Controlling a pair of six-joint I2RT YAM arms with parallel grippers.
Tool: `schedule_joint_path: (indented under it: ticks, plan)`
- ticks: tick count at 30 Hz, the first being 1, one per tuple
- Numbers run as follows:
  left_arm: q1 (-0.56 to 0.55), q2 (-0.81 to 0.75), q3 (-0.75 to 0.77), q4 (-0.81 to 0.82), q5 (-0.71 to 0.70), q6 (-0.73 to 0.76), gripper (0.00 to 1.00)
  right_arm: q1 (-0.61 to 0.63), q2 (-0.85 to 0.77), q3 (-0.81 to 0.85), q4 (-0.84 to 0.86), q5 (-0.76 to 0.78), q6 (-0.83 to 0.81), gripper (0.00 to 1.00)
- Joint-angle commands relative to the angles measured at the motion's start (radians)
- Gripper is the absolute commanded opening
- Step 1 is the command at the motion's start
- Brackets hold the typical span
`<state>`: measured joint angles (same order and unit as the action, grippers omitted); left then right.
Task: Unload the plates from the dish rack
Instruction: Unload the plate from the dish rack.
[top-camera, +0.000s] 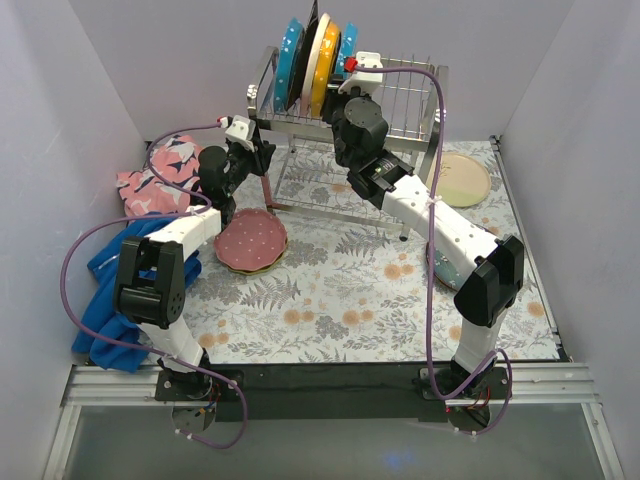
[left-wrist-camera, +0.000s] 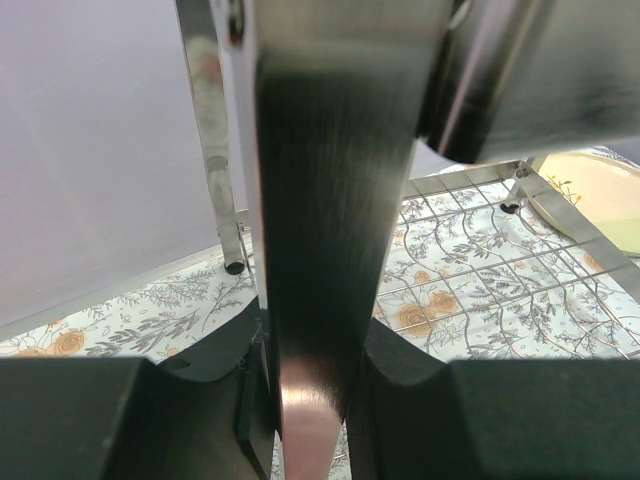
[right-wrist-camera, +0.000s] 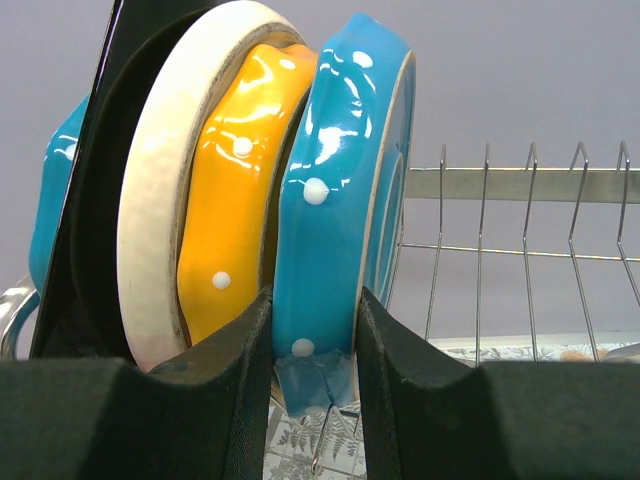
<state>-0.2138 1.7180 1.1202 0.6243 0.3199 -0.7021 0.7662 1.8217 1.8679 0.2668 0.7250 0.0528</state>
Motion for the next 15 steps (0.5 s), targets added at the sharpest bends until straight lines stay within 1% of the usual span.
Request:
schedule_joint_path:
  ticks: [1,10,13,15]
  plan:
    - [-0.009,-0.054,-0.017,-0.018,-0.01,-0.065,0.0,-0.008,-0.079,0.059,0.153,0.039,-0.05,0.01]
    - [-0.013,-0.069,-0.043,0.009,-0.024,-0.076,0.0,-0.011,-0.114,-0.067,0.152,0.096,-0.042,0.01]
    - [-0.015,-0.067,-0.043,0.008,-0.025,-0.076,0.0,-0.011,-0.113,-0.098,0.152,0.155,-0.042,0.01]
    - [-0.015,-0.066,-0.04,0.008,-0.021,-0.073,0.0,-0.013,-0.114,-0.102,0.152,0.139,-0.042,0.01]
